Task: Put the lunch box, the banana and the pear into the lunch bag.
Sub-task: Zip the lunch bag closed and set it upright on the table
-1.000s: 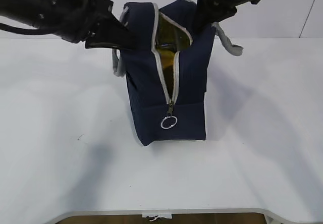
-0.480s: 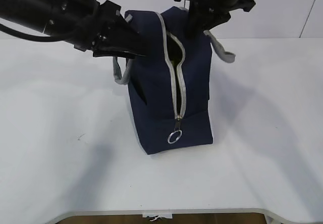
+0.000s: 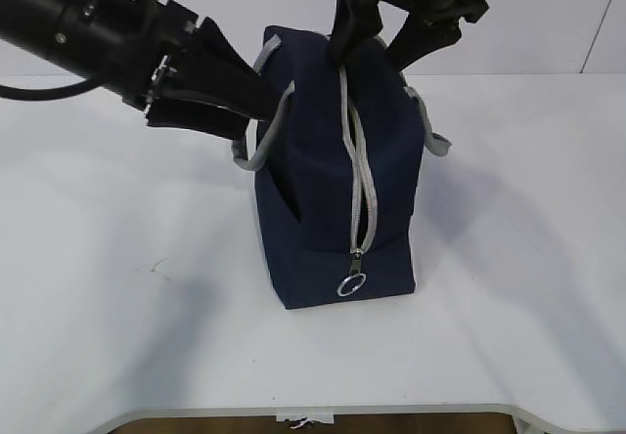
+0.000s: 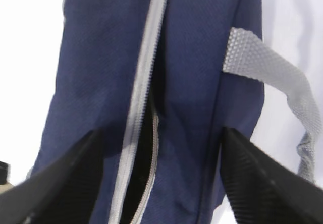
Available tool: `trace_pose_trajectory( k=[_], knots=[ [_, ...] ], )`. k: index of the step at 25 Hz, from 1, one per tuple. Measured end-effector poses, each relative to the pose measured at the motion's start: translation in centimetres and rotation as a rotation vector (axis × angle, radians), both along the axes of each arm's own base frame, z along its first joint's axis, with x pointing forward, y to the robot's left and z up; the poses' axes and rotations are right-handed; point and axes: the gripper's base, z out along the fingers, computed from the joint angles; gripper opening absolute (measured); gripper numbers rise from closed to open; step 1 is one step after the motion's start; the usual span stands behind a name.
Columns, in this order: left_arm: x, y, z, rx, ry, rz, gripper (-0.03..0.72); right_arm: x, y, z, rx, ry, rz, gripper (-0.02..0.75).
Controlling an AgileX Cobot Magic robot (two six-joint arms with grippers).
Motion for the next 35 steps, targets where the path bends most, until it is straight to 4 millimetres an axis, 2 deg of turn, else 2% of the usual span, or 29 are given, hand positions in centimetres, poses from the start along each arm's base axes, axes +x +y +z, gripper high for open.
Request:
trace_pose_trajectory(
  k=[6,8,15,18,21,25,28,29,35],
  knots=[
    [0.7,1.4,2.9,0.159,-0.008,0.024,0.512,0.1,-0.4,0.0,-0.049,-0.021,-0.005,0.522],
    [0.6,2.0,3.6,0.234,-0.001,0.063,0.509,-0.3,-1.0,0.9,-0.094,-0.059,-0.016,0.519],
    [0.0,3.7,3.7,0.418,0.059,0.186,0.484,-3.8,-2.9,7.1,-0.111,-0.225,-0.047,0.518],
    [-0.2,3.5,3.9,0.425,0.062,0.193,0.478,-5.8,-3.5,8.6,-0.099,-0.259,-0.053,0.512],
    [-0.7,2.8,4.3,0.423,0.049,0.175,0.477,-7.9,-4.2,9.2,-0.068,-0.336,-0.075,0.494],
    [-1.4,2.0,4.6,0.420,0.039,0.148,0.476,-11.5,-5.6,8.5,-0.012,-0.497,-0.117,0.473],
    [-1.6,1.6,4.7,0.421,0.037,0.133,0.475,-14.3,-6.7,6.3,0.003,-0.624,-0.126,0.461],
    [-1.6,1.6,4.7,0.421,0.038,0.133,0.475,-15.7,-7.2,4.9,-0.004,-0.632,-0.123,0.460],
    [-1.7,1.5,4.7,0.421,0.040,0.131,0.473,-20.6,-9.2,0.5,-0.034,-0.878,-0.102,0.455]
  ],
)
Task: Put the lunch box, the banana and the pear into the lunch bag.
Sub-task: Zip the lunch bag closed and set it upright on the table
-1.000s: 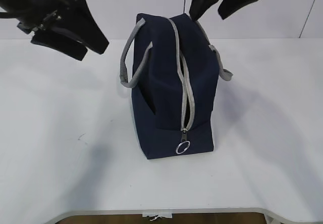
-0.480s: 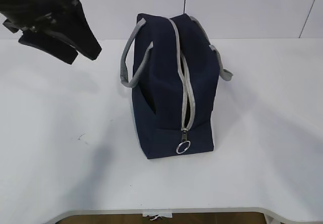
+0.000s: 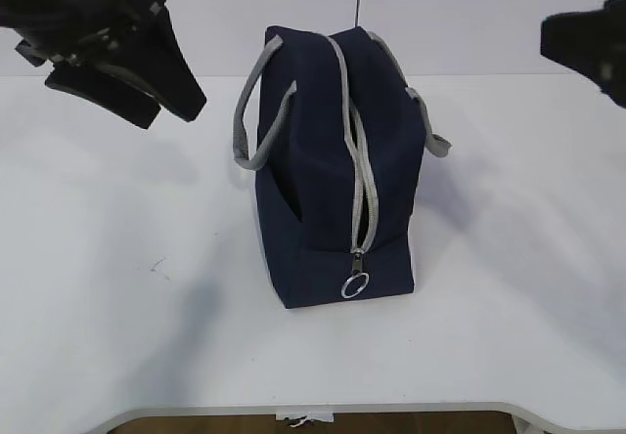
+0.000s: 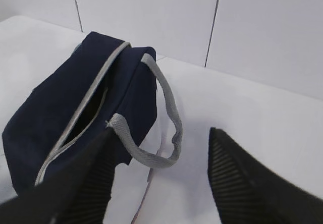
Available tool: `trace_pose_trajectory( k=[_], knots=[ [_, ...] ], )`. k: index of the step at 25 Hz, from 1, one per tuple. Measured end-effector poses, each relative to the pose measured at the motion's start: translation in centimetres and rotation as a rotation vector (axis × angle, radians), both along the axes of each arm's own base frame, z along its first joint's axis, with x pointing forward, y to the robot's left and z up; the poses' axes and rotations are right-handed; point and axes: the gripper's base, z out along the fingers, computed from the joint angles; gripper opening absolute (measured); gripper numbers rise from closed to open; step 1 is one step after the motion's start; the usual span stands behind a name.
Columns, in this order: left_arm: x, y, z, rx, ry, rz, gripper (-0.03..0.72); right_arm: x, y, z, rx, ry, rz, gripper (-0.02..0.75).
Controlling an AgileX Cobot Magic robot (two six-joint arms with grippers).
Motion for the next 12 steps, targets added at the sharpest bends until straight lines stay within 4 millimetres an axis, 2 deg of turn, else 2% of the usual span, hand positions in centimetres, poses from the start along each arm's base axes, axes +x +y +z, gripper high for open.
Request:
trace_pose_trajectory(
  k=[4,10,12],
  knots=[
    [0.0,0.0,0.0,0.000,0.000,0.000,0.468,-1.6,-0.7,-0.4,0.027,-0.134,-0.016,0.455],
    [0.0,0.0,0.0,0.000,0.000,0.000,0.466,-1.7,-0.9,0.5,0.054,-0.248,-0.031,0.454],
    [0.0,0.0,0.0,0.000,0.000,0.000,0.466,-1.7,-0.9,0.0,0.016,-0.255,-0.022,0.454]
  ],
)
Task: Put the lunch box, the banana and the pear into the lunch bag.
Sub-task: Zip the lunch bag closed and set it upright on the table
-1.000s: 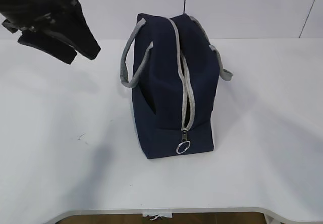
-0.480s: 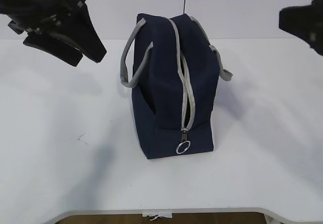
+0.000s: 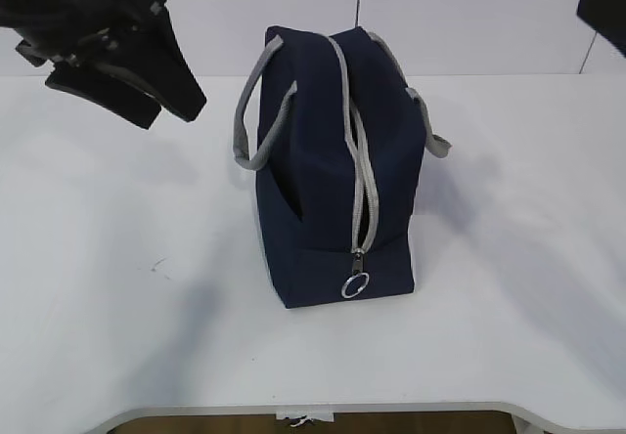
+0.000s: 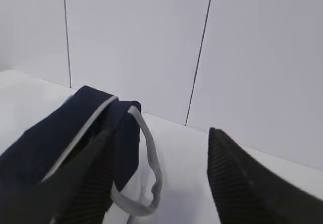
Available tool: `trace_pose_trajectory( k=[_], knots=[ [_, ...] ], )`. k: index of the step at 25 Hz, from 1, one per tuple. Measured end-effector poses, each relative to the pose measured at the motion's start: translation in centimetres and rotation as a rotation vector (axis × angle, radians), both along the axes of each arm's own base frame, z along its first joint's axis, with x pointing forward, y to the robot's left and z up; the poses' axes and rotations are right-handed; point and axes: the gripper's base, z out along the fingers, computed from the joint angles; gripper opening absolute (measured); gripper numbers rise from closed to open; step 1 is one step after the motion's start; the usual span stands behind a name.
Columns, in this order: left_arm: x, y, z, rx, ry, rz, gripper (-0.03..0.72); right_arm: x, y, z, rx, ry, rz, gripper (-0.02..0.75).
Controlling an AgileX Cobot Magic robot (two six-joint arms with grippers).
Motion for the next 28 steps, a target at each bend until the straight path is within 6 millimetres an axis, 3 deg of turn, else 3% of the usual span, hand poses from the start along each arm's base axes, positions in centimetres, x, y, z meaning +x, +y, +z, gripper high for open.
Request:
trace_pose_trajectory(
  k=[6,13,28],
  knots=[
    [-0.2,0.1,0.4,-0.003,-0.010,0.000,0.463,-0.5,-0.1,-3.9,-0.052,0.042,0.008,0.454],
    [-0.2,0.1,0.4,-0.003,-0.010,0.000,0.456,-1.6,1.6,-7.7,-0.048,0.036,0.167,0.454],
    [-0.3,0.1,0.4,-0.004,-0.012,0.000,0.449,0.9,4.1,-14.0,-0.048,0.225,0.317,0.454]
  ],
)
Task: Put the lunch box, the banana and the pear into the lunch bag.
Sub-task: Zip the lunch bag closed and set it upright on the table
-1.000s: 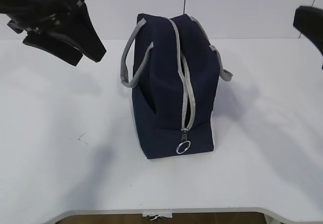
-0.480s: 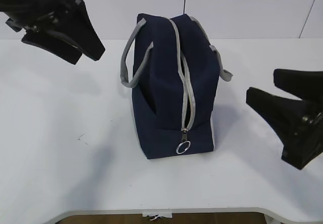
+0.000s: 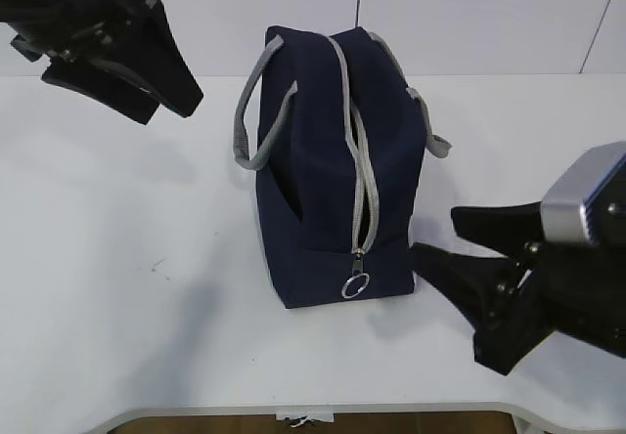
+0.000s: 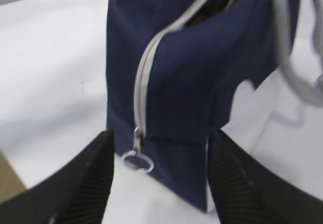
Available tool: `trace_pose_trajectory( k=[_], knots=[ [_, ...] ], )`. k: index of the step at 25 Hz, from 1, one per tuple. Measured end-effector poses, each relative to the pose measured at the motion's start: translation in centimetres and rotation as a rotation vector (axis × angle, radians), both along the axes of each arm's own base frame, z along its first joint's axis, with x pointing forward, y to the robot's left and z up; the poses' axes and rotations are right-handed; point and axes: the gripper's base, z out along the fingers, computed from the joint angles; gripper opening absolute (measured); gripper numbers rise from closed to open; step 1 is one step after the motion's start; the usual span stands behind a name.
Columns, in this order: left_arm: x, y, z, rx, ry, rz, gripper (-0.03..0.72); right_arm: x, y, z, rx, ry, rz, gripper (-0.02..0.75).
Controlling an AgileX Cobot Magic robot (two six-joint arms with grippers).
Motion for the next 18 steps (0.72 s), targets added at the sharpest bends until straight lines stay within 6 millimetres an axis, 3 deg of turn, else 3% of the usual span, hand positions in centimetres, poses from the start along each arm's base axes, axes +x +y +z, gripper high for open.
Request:
trace_pose_trajectory(
  k=[12,18],
  knots=[
    [0.0,0.0,0.0,0.000,0.000,0.000,0.444,1.2,1.6,-4.7,0.025,0.154,0.103,0.454],
    [0.0,0.0,0.0,0.000,0.000,0.000,0.444,1.6,2.1,-6.1,0.058,0.182,0.122,0.454]
  ],
)
